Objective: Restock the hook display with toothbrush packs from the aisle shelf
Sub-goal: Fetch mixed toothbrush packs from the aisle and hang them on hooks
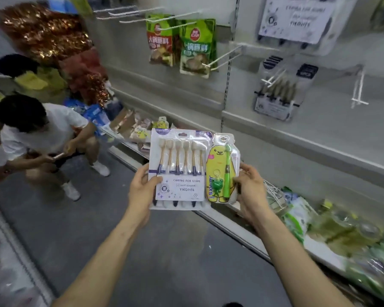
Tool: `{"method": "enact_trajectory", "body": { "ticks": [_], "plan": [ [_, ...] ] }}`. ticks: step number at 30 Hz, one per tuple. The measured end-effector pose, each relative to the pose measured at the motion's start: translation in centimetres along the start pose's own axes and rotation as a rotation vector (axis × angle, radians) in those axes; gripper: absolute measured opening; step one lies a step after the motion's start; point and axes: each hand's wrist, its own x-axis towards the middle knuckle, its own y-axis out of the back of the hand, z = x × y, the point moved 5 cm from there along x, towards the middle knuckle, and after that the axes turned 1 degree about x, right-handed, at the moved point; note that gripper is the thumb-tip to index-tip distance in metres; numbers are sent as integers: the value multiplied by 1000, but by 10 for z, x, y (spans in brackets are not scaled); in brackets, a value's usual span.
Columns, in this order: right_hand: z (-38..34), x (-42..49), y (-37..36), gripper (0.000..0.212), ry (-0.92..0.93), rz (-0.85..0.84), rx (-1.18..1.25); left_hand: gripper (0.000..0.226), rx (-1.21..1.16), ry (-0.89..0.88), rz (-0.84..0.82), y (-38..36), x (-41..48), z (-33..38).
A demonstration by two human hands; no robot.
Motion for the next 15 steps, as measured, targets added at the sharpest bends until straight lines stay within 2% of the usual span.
{"method": "enact_trajectory", "body": {
  "ticks": [9, 15],
  "plan": [
    [-37, 82, 38, 40, 109, 240, 57, 42, -33, -13, -281, -113, 98, 5],
    [-54, 91, 67, 38, 164, 400, 82, 44, -13, 7, -446, -169, 131, 12]
  ]
}}
